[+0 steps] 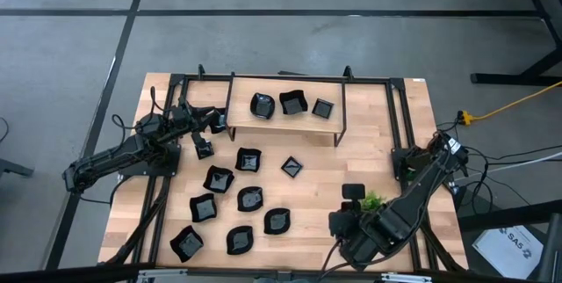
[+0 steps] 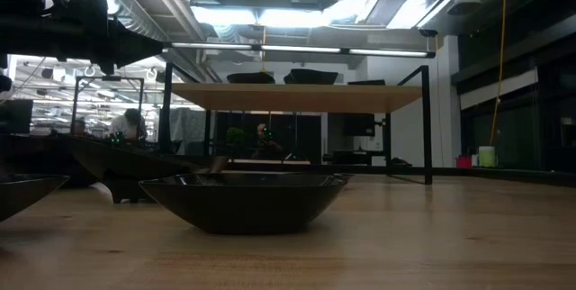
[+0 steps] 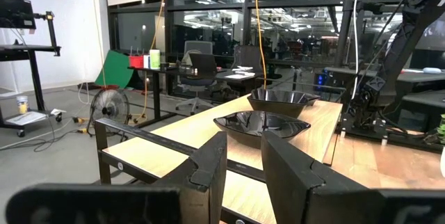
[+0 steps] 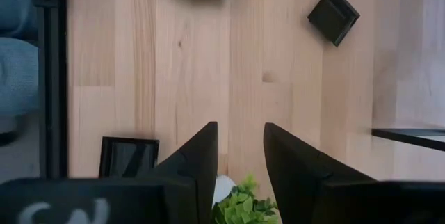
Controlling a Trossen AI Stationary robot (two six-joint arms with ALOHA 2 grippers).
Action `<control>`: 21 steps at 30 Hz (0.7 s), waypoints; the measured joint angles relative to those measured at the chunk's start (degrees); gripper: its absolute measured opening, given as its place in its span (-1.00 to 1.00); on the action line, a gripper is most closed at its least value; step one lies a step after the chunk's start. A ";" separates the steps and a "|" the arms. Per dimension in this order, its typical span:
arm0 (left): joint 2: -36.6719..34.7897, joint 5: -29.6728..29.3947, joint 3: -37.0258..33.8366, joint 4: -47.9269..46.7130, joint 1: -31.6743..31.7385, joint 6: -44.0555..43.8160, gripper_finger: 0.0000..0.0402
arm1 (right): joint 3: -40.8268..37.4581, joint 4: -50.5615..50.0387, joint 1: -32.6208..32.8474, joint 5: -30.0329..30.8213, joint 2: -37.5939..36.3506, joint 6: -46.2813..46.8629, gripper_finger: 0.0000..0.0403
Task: Pick & Place Mini shaped plates
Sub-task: Stack the square plate on top of the square plate on the shelf
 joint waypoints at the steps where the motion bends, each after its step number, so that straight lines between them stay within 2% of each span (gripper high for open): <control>1: 0.00 0.00 -0.01 0.00 -0.01 -0.01 -0.57 | 0.01 0.02 0.01 0.00 0.22 0.32 -0.42; 4: -0.02 0.00 0.00 -0.01 0.01 0.00 -0.57 | 0.02 0.20 -0.01 -0.77 1.07 2.76 -0.42; 10: 0.00 0.00 0.01 -0.02 0.01 -0.03 -0.57 | 0.02 3.27 -0.01 -8.07 5.05 7.22 -0.42; 15: 0.00 0.00 -0.01 0.00 0.01 -0.03 -0.57 | 0.02 6.50 0.05 -14.54 8.52 7.18 -0.42; 21: -0.01 0.00 0.00 -0.01 0.01 -0.01 -0.57 | 0.02 7.42 0.47 -18.13 10.56 10.25 -0.42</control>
